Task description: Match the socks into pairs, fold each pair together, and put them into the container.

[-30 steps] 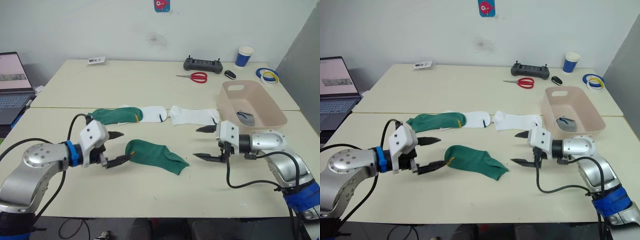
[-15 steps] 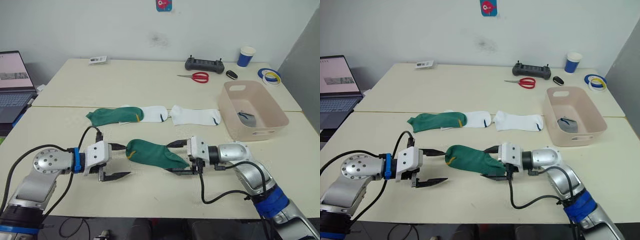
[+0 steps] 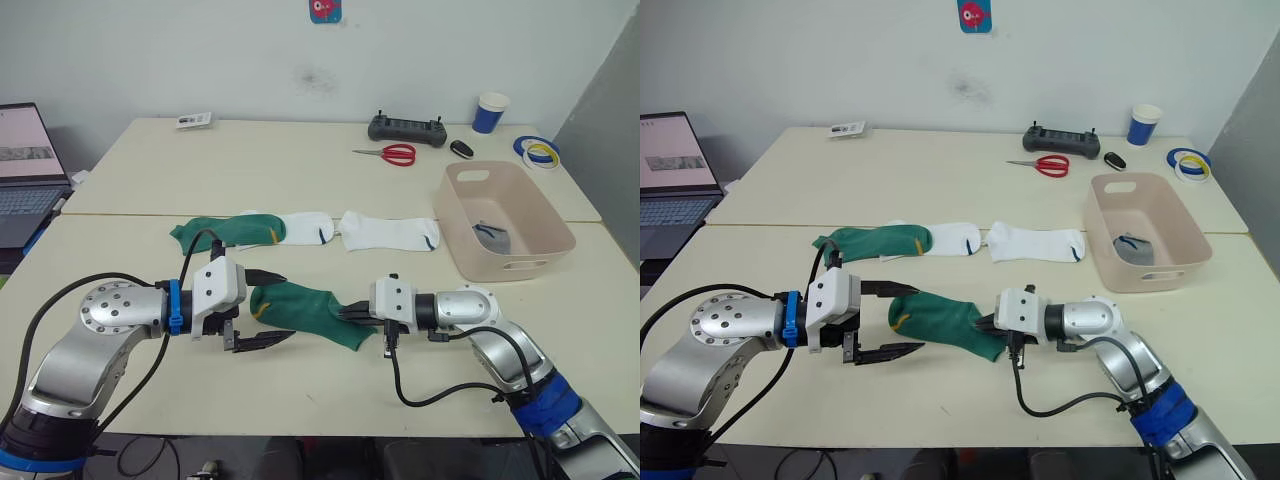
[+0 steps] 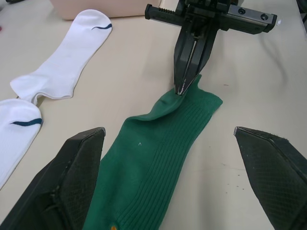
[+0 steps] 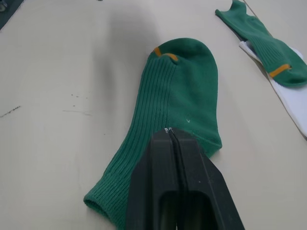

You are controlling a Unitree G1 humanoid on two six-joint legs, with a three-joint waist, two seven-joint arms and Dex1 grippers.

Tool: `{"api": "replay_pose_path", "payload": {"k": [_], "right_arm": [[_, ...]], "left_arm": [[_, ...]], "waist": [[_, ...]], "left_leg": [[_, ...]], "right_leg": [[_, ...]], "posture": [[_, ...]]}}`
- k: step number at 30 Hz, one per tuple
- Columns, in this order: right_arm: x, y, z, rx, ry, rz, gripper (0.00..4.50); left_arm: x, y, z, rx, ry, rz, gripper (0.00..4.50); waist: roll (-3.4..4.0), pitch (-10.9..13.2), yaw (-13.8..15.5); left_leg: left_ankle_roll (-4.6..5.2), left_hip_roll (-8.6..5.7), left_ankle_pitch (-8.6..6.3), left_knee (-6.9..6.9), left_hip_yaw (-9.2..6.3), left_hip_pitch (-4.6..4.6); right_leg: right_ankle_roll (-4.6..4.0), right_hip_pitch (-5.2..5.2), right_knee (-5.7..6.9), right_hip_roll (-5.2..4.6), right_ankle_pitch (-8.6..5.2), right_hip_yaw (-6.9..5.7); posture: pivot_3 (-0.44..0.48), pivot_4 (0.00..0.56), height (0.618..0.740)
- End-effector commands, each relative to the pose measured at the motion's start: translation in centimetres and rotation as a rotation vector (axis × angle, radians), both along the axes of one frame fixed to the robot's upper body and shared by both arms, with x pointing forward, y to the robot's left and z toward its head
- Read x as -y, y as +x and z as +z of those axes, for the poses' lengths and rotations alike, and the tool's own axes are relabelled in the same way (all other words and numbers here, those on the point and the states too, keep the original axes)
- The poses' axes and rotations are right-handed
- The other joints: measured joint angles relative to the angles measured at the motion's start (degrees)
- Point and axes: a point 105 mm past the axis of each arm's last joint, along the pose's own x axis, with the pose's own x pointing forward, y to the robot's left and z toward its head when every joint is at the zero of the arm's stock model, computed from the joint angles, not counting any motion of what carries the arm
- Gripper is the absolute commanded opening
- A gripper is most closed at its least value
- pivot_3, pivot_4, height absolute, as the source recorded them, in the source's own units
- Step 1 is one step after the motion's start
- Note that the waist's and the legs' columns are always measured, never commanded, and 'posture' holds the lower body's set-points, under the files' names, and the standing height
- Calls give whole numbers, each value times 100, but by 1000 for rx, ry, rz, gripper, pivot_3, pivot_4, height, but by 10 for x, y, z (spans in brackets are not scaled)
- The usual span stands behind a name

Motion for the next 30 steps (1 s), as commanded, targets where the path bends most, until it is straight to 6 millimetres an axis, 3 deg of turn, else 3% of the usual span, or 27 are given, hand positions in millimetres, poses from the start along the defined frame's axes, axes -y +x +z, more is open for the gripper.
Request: {"api": "replay_pose_path", "payload": {"k": [1, 5, 6, 8, 13, 21, 30], "right_arm": [[-1, -8, 19, 1, 79, 35, 571], [0, -19, 18, -39, 83, 92, 1943], [0, -19, 16, -45, 77, 100, 1943], [0, -20, 14, -64, 84, 107, 1747], [0, -20, 5, -75, 52, 126, 107], [0, -4, -14, 56, -73, 69, 46], [3, 20, 7, 53, 11, -72, 46]], "left_arm": [[1, -3, 12, 34, -7, -25, 4500], [4, -8, 11, 28, -3, -46, 4500], [5, -8, 11, 28, -4, -48, 4500], [6, -8, 11, 29, -4, -47, 4500], [5, -9, 10, 24, -2, -48, 4500], [6, -15, 6, -2, 2, -62, 4500], [6, -12, 9, -22, -32, -51, 4500]], "waist": [[0, 0, 1], [0, 0, 2], [0, 0, 2], [0, 0, 2], [0, 0, 2], [-1, 0, -1], [-1, -1, 3]], "left_leg": [[0, 0, 0, 0, 0, 0], [0, 1, 0, 0, -1, -1], [0, 0, 0, 0, -1, 0], [0, 0, 0, 0, -2, 0], [0, 0, 0, 1, -1, 2], [0, 0, 0, 2, 0, 1], [-1, -1, 1, 3, 0, 1]], "right_leg": [[0, 0, 0, 0, 0, 0], [0, 0, 0, 0, 0, 0], [0, 1, -1, 0, 0, 0], [0, 1, -1, 0, 0, -1], [0, 2, 0, 0, 0, -1], [0, 1, 0, 0, 0, 0], [-1, 2, 2, 0, 1, 0]], "posture": [[0, 150, 740], [0, 150, 740], [0, 150, 740], [0, 150, 740], [0, 150, 740], [0, 150, 740], [0, 150, 740]]}}
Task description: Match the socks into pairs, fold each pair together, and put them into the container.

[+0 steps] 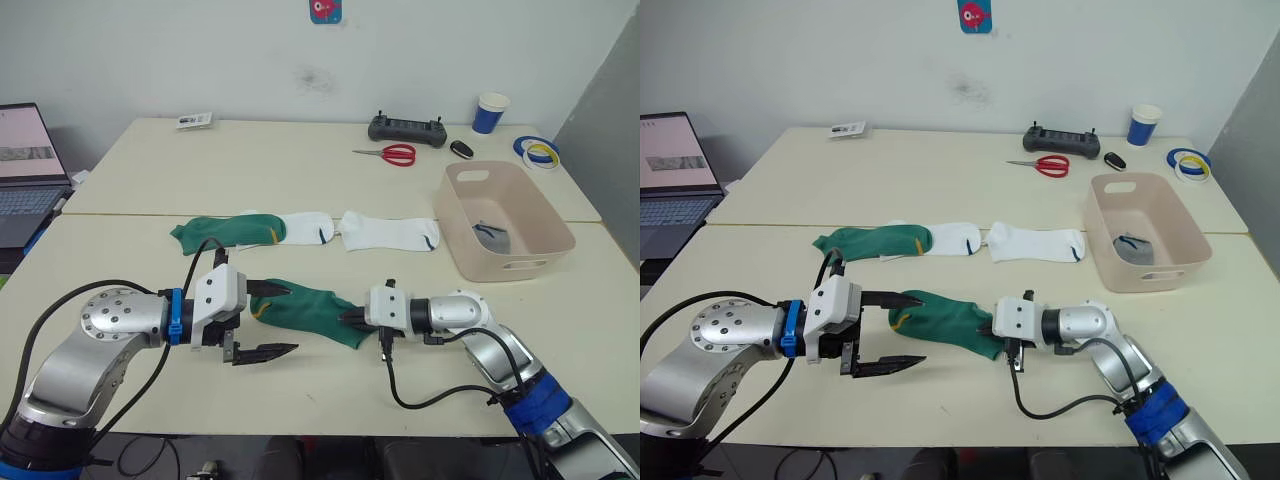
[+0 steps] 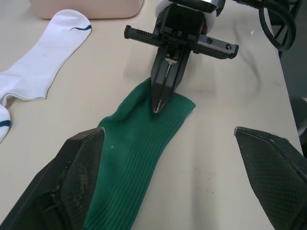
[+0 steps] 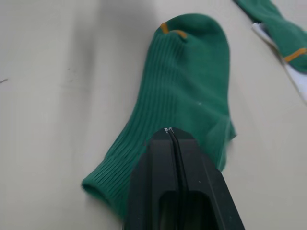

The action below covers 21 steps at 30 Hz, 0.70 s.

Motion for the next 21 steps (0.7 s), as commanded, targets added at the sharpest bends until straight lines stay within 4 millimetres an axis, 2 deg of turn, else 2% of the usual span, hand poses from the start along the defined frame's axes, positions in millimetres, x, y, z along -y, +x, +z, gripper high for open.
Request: {"api": "replay_pose_path", "payload": {"k": [1, 3, 7, 11, 15, 17, 19, 21], "right_arm": [[5, 10, 15, 1, 60, -71, 46], [9, 14, 13, -19, 50, -107, 46], [22, 19, -7, -61, -43, -170, 46], [29, 26, -10, -59, -56, -226, 46], [23, 19, 11, -81, 81, -172, 46], [21, 9, 28, -86, 161, -104, 46], [24, -1, 37, -63, 158, -22, 46], [28, -8, 39, -25, 123, 40, 447]], "left_arm": [[0, 0, 11, 39, -7, -9, 4500], [0, 1, 10, 40, -8, -9, 4500], [-2, 4, 8, 45, -2, -3, 4500], [-4, 5, 5, 48, -2, 2, 4500], [-16, 7, -1, 44, 15, 27, 4500], [-31, 12, -8, 38, 45, 67, 4500], [-47, 14, -16, 42, 100, 85, 4500], [-60, 15, -24, 57, 153, 86, 4500]], "waist": [[0, 0, 0], [0, 0, 1], [0, 0, 0], [0, 0, -2], [0, 0, -7], [0, 0, -3], [1, 0, -2], [1, 0, -1]], "left_leg": [[0, 0, 0, 1, 0, 0], [0, 0, 0, 1, 0, -1], [0, 1, 0, 1, -1, 0], [0, 0, 0, 1, 2, 0], [0, 1, 0, 1, 2, 1], [0, 1, 0, 1, 1, 0], [1, 1, -1, 1, 1, 0], [1, 1, -1, 0, 1, 0]], "right_leg": [[-1, 1, 0, 0, 1, 0], [-3, 0, 0, 0, 2, 0], [-4, 0, 0, 0, 2, 0], [-3, -1, 0, 0, 2, 2], [-3, -1, 0, 0, 1, 1], [-3, -1, 0, 0, 2, 1], [-4, -1, 0, 0, 2, 0], [-4, -1, -1, 0, 2, -2]], "posture": [[0, 150, 740], [0, 150, 740], [0, 150, 740], [0, 150, 740], [0, 150, 740], [0, 150, 740], [0, 150, 740], [0, 150, 740]]}}
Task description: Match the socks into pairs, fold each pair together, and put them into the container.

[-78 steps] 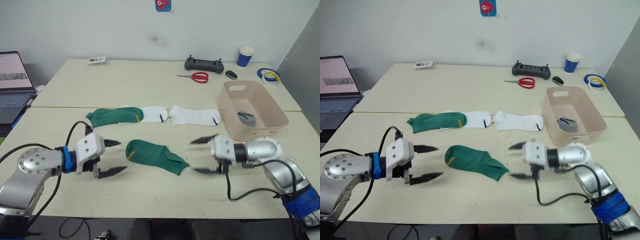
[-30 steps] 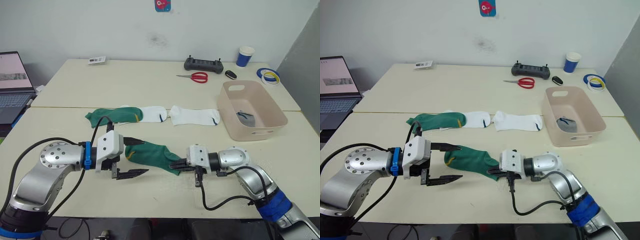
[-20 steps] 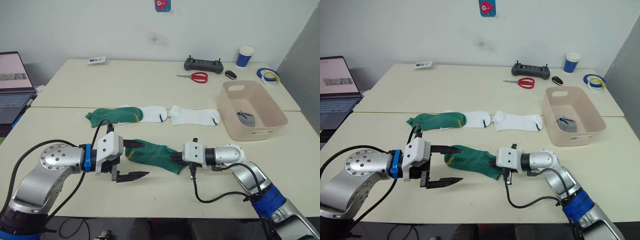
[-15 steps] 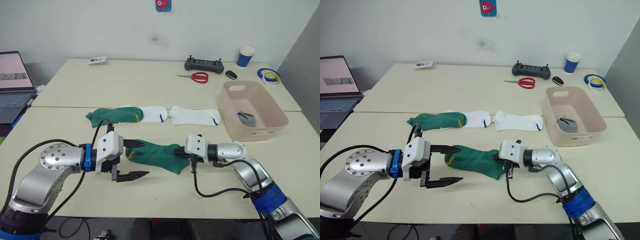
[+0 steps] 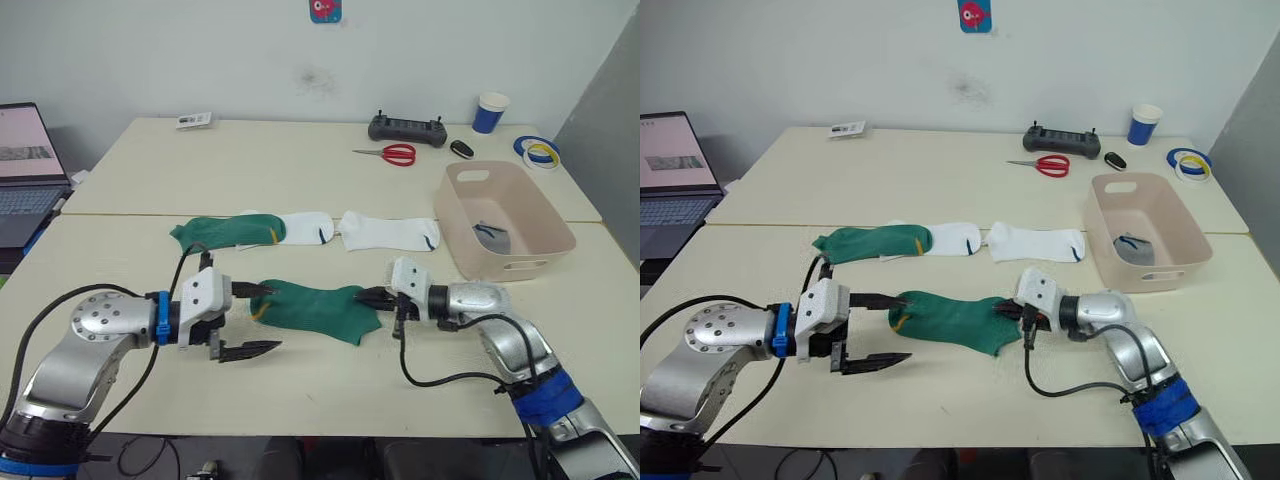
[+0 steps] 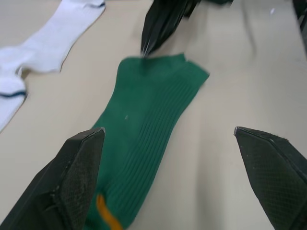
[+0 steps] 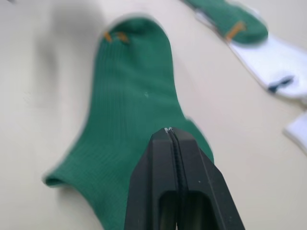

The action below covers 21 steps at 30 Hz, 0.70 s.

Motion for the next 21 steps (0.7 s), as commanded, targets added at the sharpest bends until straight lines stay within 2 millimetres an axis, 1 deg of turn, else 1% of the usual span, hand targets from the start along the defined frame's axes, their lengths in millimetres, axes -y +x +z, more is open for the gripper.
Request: {"api": "replay_pose_path", "payload": {"k": [1, 3, 5, 7, 10, 13, 17, 18, 19, 21], "right_arm": [[7, -15, 16, 96, -16, 129, 668], [13, -19, 9, 154, -89, 191, 1325], [18, -21, -2, 201, -166, 245, 2037], [18, -18, -9, 274, -212, 278, 2771], [13, -21, -25, 356, -295, 367, 3831], [6, -21, -31, 380, -296, 386, 3831], [-2, -13, -38, 418, -310, 366, 3831], [-3, -10, -38, 424, -314, 359, 3879], [-4, -9, -39, 425, -312, 356, 3879], [-7, -6, -37, 435, -294, 352, 3491]], "left_arm": [[-25, 3, -3, 68, 94, 7, 4500], [-34, 7, -10, 92, 133, 2, 4500], [-40, 13, -18, 121, 168, -6, 4500], [-40, 17, -24, 141, 192, -27, 4500], [-32, 27, -29, 177, 187, -53, 4500], [-26, 32, -32, 196, 192, -80, 4500], [-20, 39, -37, 225, 223, -116, 4500], [-19, 41, -38, 233, 240, -123, 4110], [-19, 43, -39, 238, 259, -132, 3897], [-19, 47, -41, 235, 273, -136, 3239]], "waist": [[0, 0, 1], [0, 0, 2], [0, 0, 4], [-1, -1, 6], [0, -1, 6], [-1, -1, 6], [0, -3, 2], [0, -3, 2], [1, -4, 3], [0, -5, 3]], "left_leg": [[0, 0, 0, 0, 0, 0], [0, -1, 0, 0, 4, 1], [0, -1, 0, 0, 5, 1], [1, -1, 0, 1, 7, 2], [1, -4, 1, 9, 11, 0], [1, -3, 0, 21, 12, -5], [1, -1, 0, 22, 9, 3], [1, -1, 1, 23, 8, 6], [2, -1, 1, 25, 8, 8], [2, -1, 2, 34, 8, 14]], "right_leg": [[1, 0, 0, 0, -1, 0], [1, 0, -1, -2, -1, 1], [1, 0, -1, -2, -1, 0], [2, 1, 0, 0, -1, -1], [2, 1, 2, 5, -1, 1], [-5, 2, 3, 9, 6, 4], [-22, 5, 13, 9, 15, 3], [-22, 7, 16, 10, 16, 2], [-23, 7, 22, 11, 16, 4], [-3, 12, 32, 16, 5, 4]], "posture": [[0, 150, 740], [0, 150, 740], [0, 150, 740], [0, 150, 740], [0, 150, 740], [0, 150, 740], [0, 150, 740], [0, 150, 740], [0, 150, 740], [0, 150, 740]]}}
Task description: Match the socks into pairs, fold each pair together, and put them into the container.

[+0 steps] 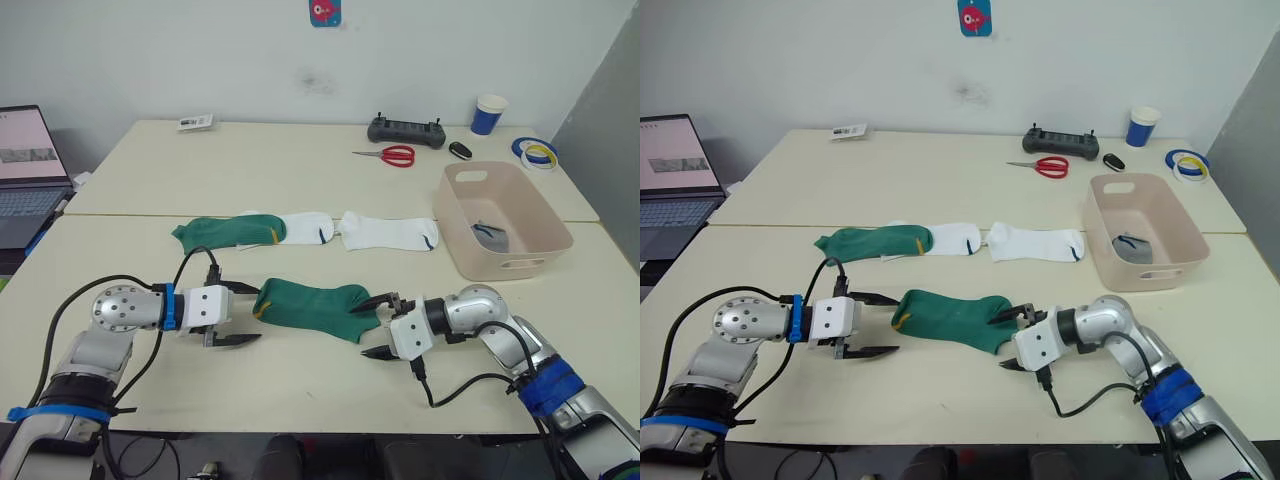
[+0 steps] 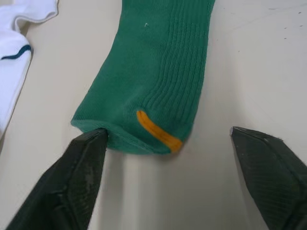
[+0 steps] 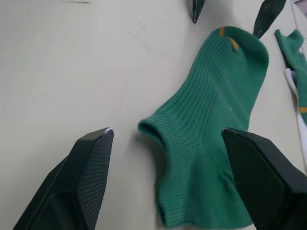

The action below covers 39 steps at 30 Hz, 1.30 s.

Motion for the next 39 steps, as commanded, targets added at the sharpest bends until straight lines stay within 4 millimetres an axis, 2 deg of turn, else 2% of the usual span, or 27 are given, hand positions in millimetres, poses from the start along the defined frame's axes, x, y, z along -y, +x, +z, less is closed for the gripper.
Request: {"api": "replay_pose_path", "payload": {"k": [1, 10, 15, 18, 23, 26, 29, 32, 35, 39], "right_arm": [[-5, 5, 1, 23, 11, -2, 3243], [-11, 5, 2, 37, 8, 34, 80], [-14, 2, 18, -27, 89, 18, 7], [-12, -5, 26, -88, 113, 13, 7], [-13, -36, 62, -443, 224, 36, 7], [-8, -52, 76, -654, 221, 35, 7], [-5, -62, 85, -834, 215, 18, 7], [1, -72, 78, -977, 145, -10, 7], [4, -73, 65, -1061, 116, -65, 7], [-2, -47, 39, -1075, 190, -200, 7]], "left_arm": [[-2, 7, -5, 5, 35, 7, 2889], [4, 10, -5, -43, 6, 5, 15], [9, 7, 5, -47, -40, -2, 0], [13, -8, 15, -63, -37, -43, 0], [22, -52, 46, -211, -54, -99, 0], [25, -80, 64, -375, -71, -99, 0], [25, -96, 74, -510, -71, -73, 0], [20, -104, 74, -633, -65, -11, 0], [12, -101, 63, -657, -26, 42, 0], [8, -73, 32, -641, -58, 125, 0]], "waist": [[1, -1, 0], [1, -1, 1], [1, -1, 0], [1, 0, -1], [1, 3, -12], [2, 4, -18], [4, 6, -31], [4, 6, -30], [4, 7, -32], [10, 4, -37]], "left_leg": [[0, -1, 0, 4, 0, 3], [1, -1, 0, 12, -3, 2], [1, -1, 0, 13, -5, 2], [1, 0, 0, 13, -7, -2], [1, 9, 0, 9, -27, -8], [0, 11, 0, 8, -38, -5], [0, 10, 0, 7, -37, 3], [0, 9, 0, 6, -35, 3], [1, 5, -1, 2, -25, 2], [1, 4, -1, -4, -18, 3]], "right_leg": [[0, 4, 4, 0, 0, 0], [-7, -2, 30, 0, 3, 0], [-6, -6, 43, 0, 1, -1], [-8, -9, 43, -2, 2, 0], [-30, -11, 45, -17, 3, 1], [-21, -10, 53, -17, -20, -4], [-31, -7, 54, -15, -31, -6], [-32, -7, 52, -14, -36, -5], [-26, -14, 47, -13, -41, -6], [-26, -17, 44, -6, -41, -5]], "posture": [[0, 150, 740], [0, 150, 740], [0, 150, 740], [0, 150, 740], [0, 150, 740], [0, 150, 740], [0, 150, 740], [0, 150, 740], [0, 150, 740], [0, 150, 740]]}}
